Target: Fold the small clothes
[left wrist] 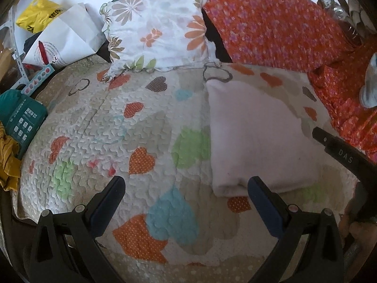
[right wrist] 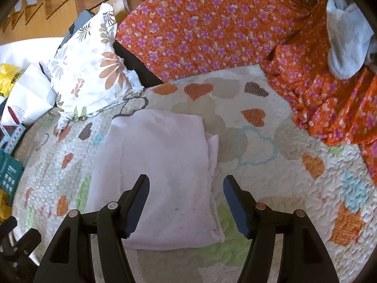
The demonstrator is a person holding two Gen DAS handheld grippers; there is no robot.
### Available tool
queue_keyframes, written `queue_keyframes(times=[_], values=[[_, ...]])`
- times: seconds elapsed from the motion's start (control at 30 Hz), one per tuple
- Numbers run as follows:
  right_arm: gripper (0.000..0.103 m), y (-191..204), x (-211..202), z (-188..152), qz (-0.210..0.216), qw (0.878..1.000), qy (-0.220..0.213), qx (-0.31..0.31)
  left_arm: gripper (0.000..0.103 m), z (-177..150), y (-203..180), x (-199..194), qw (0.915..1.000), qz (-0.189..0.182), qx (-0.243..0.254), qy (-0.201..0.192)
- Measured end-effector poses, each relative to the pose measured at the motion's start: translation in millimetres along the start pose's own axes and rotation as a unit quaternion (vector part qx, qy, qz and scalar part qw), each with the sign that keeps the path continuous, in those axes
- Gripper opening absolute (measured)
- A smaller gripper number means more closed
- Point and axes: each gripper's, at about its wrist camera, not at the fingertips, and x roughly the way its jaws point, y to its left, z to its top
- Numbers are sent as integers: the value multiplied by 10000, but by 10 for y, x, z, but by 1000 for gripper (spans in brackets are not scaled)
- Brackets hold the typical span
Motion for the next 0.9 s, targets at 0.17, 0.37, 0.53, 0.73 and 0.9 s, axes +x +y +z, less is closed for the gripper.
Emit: queue_keyframes(times=[0.17,0.37,0.53,0.73,0.9], values=[[72,11,17,-5,18,10000,50,-6,103,-16,-36,39,9999,98,104,72],[72,-19,20,0,2,10000,54,18,103,-33,-67,63,9998,56,142,154],[73,-21,19,-5,-8,10000,65,39,103,-38,-105,63,9997,56,192,158],[74,-29,46,-15,-17,9999,129,13,103,-50,-133,101,9996,8,165,228],[74,-69,84,-14,-27,9998,203,82,103,-70,-162,169,9993,-38,176,322]])
